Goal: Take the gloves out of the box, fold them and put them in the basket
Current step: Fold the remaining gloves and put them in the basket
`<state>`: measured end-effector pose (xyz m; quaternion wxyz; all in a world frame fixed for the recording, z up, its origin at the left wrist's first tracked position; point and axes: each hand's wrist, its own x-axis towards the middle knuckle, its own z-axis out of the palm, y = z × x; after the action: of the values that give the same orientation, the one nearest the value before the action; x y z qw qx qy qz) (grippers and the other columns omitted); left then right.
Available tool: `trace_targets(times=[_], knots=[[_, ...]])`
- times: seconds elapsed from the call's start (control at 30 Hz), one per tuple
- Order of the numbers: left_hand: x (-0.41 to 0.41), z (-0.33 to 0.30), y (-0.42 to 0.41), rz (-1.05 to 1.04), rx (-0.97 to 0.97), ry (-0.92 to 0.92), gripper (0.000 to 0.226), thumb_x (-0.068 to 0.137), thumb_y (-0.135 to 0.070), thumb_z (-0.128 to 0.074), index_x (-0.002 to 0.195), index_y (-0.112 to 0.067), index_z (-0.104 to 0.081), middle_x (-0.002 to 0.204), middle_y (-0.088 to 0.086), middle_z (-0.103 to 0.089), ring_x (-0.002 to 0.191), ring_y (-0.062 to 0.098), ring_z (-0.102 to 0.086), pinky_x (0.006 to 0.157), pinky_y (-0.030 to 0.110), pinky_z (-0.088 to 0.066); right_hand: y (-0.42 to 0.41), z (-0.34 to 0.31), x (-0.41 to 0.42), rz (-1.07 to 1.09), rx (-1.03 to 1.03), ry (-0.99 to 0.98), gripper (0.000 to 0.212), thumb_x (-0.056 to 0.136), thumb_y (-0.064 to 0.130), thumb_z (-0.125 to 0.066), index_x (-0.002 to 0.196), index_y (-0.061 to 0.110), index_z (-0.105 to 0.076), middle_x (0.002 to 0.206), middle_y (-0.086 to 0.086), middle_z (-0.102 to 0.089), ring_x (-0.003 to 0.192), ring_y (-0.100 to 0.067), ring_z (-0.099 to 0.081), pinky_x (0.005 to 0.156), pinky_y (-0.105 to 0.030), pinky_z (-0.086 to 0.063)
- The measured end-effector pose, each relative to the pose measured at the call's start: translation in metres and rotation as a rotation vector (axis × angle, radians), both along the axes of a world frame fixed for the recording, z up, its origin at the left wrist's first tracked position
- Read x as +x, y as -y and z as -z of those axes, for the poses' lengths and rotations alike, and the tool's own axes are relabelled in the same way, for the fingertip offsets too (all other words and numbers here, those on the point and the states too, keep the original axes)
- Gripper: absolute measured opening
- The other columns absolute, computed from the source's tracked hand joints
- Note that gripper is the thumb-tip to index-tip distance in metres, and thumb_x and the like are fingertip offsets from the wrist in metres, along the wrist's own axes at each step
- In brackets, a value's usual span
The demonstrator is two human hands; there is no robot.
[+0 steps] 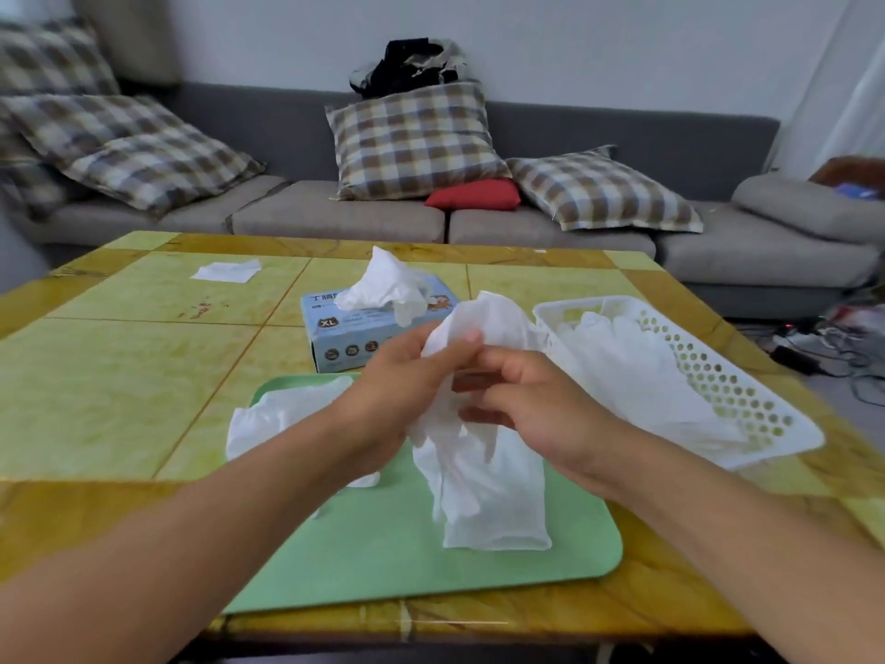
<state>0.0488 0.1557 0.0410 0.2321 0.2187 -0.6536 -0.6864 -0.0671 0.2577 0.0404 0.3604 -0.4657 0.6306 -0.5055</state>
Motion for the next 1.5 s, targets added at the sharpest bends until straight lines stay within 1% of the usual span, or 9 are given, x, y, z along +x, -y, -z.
trace_targets(times=[0.17, 0.27, 0.33, 0.57, 0.8, 0.93, 1.1, 1.33, 1.5], knots=[[0.0, 0.001, 0.01, 0.015, 0.356, -0.225, 0.025, 0.103, -0.016, -0.049, 0.116, -0.008, -0.068, 0.108, 0.017, -0.074, 0.086, 0.026, -0.073, 0.074, 0.036, -0.062, -0.011, -0.017, -0.019, 0.251, -0.106, -0.166, 0.021, 0.077, 0.017, -0.086, 0.094, 0.018, -0.074, 0.093, 0.002, -0.073, 0.08, -0.008, -0.065, 0.074, -0.028, -0.055], [0.0, -0.002, 0.008, 0.125, 0.432, -0.238, 0.031, 0.1, -0.012, -0.05, 0.126, -0.006, -0.064, 0.121, 0.02, -0.07, 0.101, 0.029, -0.071, 0.089, 0.041, -0.059, -0.012, -0.021, -0.038, 0.217, 0.02, -0.042, 0.069, 0.057, 0.044, -0.089, 0.119, 0.025, -0.065, 0.121, 0.008, -0.067, 0.107, -0.008, -0.066, 0.093, -0.03, -0.052], [0.0, -0.001, 0.007, 0.169, 0.394, -0.176, 0.035, 0.098, -0.012, -0.054, 0.131, -0.006, -0.062, 0.128, 0.02, -0.067, 0.11, 0.032, -0.068, 0.095, 0.043, -0.056, -0.011, -0.02, -0.039, 0.036, 0.045, 0.156, 0.052, 0.07, 0.035, -0.082, 0.12, 0.022, -0.07, 0.121, 0.002, -0.072, 0.111, -0.017, -0.069, 0.101, -0.037, -0.051], [0.003, -0.01, 0.022, 0.047, 0.125, 0.13, 0.044, 0.081, -0.022, -0.075, 0.123, -0.01, -0.069, 0.116, 0.009, -0.074, 0.11, 0.027, -0.07, 0.096, 0.042, -0.052, -0.011, -0.021, -0.054, 0.018, 0.091, 0.349, 0.025, 0.087, 0.024, -0.07, 0.108, 0.012, -0.076, 0.096, -0.006, -0.073, 0.073, -0.018, -0.068, 0.064, -0.031, -0.059], [-0.012, -0.003, 0.029, 0.065, 0.235, 0.276, 0.029, 0.093, -0.028, -0.067, 0.117, -0.012, -0.071, 0.107, 0.006, -0.077, 0.096, 0.022, -0.074, 0.078, 0.034, -0.06, 0.009, -0.003, -0.055, 0.085, 0.257, 0.441, 0.031, 0.089, 0.019, -0.073, 0.118, 0.006, -0.073, 0.114, -0.013, -0.075, 0.103, -0.027, -0.071, 0.092, -0.038, -0.055], [-0.018, 0.0, 0.041, -0.146, 0.084, 0.109, 0.012, 0.091, -0.016, -0.071, 0.102, -0.01, -0.071, 0.094, 0.006, -0.077, 0.085, 0.021, -0.069, 0.074, 0.031, -0.055, 0.023, -0.012, -0.055, 0.237, 0.042, 0.285, 0.017, 0.089, 0.013, -0.073, 0.104, 0.005, -0.074, 0.095, -0.009, -0.077, 0.078, -0.019, -0.072, 0.066, -0.028, -0.057], [-0.005, -0.039, 0.042, -0.179, -0.544, -0.285, 0.009, 0.084, -0.015, -0.076, 0.09, -0.017, -0.071, 0.099, 0.002, -0.078, 0.096, 0.014, -0.074, 0.091, 0.029, -0.057, 0.002, -0.049, -0.056, 0.195, -0.555, -0.129, 0.016, 0.079, 0.012, -0.08, 0.094, 0.015, -0.075, 0.092, 0.007, -0.079, 0.091, -0.012, -0.075, 0.078, -0.025, -0.058], [0.008, 0.038, 0.06, 0.095, -0.837, 0.311, 0.011, 0.085, -0.012, -0.078, 0.088, -0.022, -0.076, 0.092, -0.016, -0.076, 0.091, -0.003, -0.069, 0.095, 0.032, -0.055, 0.0, 0.024, -0.066, -0.133, 0.166, -0.653, 0.015, 0.083, 0.007, -0.08, 0.092, 0.02, -0.083, 0.087, 0.011, -0.078, 0.083, 0.001, -0.07, 0.078, -0.017, -0.052], [0.011, 0.063, 0.057, 0.264, -0.907, 0.415, 0.02, 0.087, -0.018, -0.077, 0.083, -0.036, -0.07, 0.099, -0.023, -0.073, 0.097, -0.001, -0.064, 0.087, 0.018, -0.051, -0.012, 0.041, -0.061, -0.18, 0.352, -0.885, 0.027, 0.089, 0.005, -0.065, 0.096, 0.026, -0.08, 0.105, 0.011, -0.075, 0.1, -0.006, -0.066, 0.094, -0.032, -0.053]])
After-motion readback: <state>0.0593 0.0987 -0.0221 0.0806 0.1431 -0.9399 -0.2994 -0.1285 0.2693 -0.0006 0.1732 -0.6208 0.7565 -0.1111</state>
